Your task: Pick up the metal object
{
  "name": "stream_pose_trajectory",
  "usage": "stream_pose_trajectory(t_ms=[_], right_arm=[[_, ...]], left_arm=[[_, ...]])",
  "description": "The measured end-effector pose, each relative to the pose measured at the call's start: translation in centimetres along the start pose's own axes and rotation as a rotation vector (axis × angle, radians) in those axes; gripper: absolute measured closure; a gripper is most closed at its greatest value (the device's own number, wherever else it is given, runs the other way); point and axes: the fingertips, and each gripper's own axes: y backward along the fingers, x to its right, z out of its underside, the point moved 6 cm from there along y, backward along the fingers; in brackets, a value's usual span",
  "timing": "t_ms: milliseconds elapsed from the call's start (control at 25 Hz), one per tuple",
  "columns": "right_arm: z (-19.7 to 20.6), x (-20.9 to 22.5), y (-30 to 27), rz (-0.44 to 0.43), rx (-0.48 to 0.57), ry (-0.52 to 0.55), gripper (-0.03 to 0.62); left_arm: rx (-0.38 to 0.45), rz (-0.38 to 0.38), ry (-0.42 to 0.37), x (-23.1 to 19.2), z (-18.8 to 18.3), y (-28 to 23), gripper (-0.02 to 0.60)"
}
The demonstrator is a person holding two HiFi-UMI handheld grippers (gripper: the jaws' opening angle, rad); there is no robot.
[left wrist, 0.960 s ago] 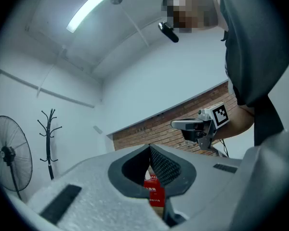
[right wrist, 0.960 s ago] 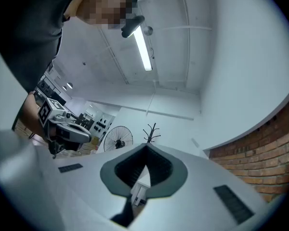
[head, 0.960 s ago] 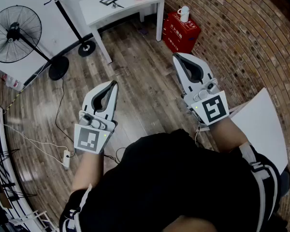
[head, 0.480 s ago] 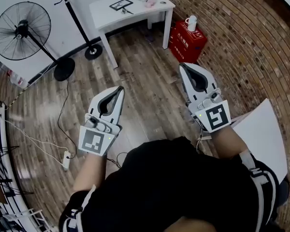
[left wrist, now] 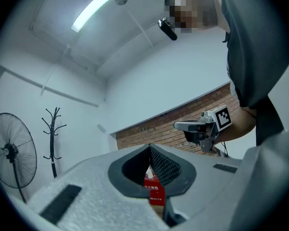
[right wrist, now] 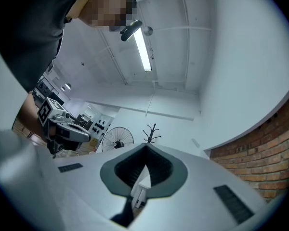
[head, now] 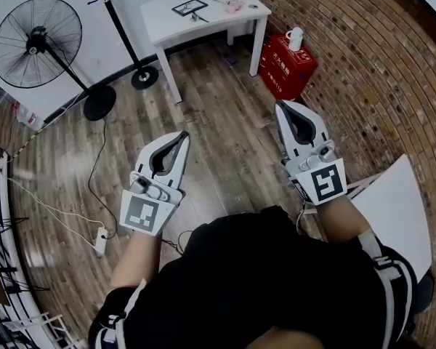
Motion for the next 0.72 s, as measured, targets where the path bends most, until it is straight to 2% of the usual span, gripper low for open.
stream_pose_trajectory(t_ms=[160,280,400,560,720], right_arm=[[0.7,-1.6,-1.7,0.014,-0.001,-0.005,0.599],[2.2,-2.2,-2.7,0.017,-0.041,-0.021,0.599],[3.8,-1.7,-4.0,0.009,-0.073,-0.029,0.599],[6.4,0.1,-7.2,0.008,-0.079,-0.048,0.599],[10.2,3.0,-11.8,-0.004,-0.079,-0.054,0.599]], left_arm=[[-0.015,0.006,0.016,-2.1,1.4,1.2,0.574],[-0.025,0.003,0.039,-3.6,2.8,1.0,0.574],[-0.040,0.013,0.027,-4.9,4.0,-0.1,0.574],[-0.041,0.010,0.107,-8.3,6.1,-3.0,0.574],[-0.061,0.017,0.036,-11.8,8.2,-7.3,0.574]])
